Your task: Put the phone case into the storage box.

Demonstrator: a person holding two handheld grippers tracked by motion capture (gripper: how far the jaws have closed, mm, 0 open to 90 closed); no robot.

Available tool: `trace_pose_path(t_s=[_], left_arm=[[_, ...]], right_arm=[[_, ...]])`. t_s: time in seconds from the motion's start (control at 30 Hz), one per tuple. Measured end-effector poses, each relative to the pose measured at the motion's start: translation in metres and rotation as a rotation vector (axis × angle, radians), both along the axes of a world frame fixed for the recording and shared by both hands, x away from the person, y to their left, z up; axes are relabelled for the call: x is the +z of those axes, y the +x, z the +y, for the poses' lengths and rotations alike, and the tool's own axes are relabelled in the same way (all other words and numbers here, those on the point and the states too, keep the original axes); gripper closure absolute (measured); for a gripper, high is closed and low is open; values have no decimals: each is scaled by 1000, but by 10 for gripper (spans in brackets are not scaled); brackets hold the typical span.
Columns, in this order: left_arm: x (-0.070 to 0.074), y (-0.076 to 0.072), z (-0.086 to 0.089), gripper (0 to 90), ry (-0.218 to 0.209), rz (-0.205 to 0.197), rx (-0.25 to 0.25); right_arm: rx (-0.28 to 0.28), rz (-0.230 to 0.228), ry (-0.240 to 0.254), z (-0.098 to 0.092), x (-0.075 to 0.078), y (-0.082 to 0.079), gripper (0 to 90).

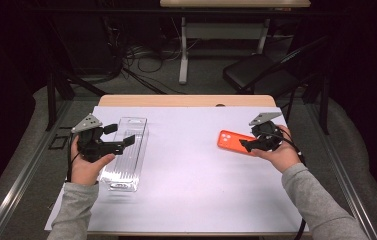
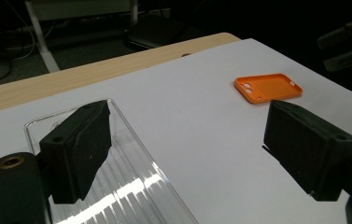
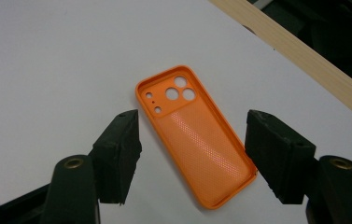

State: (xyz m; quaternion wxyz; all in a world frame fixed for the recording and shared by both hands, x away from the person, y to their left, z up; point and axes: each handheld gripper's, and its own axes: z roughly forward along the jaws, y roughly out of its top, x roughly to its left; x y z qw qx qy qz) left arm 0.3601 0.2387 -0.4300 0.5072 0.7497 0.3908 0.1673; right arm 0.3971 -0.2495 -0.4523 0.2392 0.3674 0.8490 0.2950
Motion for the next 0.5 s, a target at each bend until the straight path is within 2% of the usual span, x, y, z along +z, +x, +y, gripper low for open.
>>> trace_pose_path(t_s=[0.23,0.5], left_arm=[[2,-2,1,151,8,-9,6],[2,-2,0,153,23,-8,4]], right_arm=[[20,-2,-53,3,-2,8,403],[30,24,-119,2,-13,19,429]])
